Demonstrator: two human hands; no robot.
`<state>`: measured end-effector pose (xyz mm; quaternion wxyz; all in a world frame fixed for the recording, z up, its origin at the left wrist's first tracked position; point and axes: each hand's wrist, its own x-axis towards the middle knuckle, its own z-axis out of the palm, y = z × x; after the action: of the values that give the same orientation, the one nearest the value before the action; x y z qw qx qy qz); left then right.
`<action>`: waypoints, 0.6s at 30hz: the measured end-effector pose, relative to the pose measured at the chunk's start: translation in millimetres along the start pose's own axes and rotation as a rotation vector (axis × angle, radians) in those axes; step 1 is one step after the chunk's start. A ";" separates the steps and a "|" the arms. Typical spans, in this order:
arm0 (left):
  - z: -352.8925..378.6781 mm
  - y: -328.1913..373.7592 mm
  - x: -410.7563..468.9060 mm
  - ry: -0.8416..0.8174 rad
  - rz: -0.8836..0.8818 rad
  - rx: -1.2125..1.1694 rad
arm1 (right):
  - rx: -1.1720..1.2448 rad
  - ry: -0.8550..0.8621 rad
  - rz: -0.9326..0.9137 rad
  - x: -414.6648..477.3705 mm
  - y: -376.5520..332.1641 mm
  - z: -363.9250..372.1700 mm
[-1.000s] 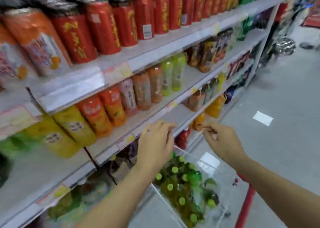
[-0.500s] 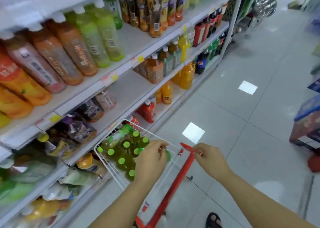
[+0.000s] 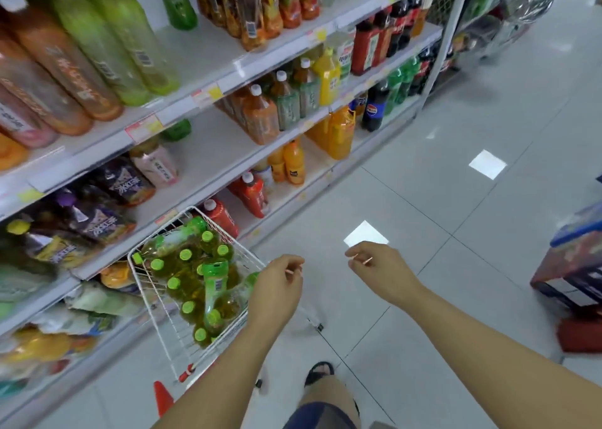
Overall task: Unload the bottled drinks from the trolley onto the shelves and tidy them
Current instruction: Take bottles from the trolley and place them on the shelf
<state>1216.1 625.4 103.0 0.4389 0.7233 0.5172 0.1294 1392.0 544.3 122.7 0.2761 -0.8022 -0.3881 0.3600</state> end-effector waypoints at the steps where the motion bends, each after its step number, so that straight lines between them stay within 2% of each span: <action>1: -3.2 0.2 5.9 0.032 -0.020 0.022 | -0.009 -0.026 -0.025 10.2 -4.0 -0.2; 7: 1.9 -3.1 47.6 0.183 -0.185 -0.026 | -0.078 -0.218 -0.131 78.9 -23.8 -11.2; 13: 4.0 44.8 117.9 0.165 -0.189 0.009 | -0.102 -0.265 -0.131 151.3 -40.6 -47.4; 18: -15.9 79.9 166.1 0.262 -0.166 0.001 | -0.171 -0.298 -0.214 206.2 -66.6 -70.7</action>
<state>1328.3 770.2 129.3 0.3763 0.6552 0.6283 0.1856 1510.4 738.5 137.5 0.1834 -0.7146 -0.5369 0.4092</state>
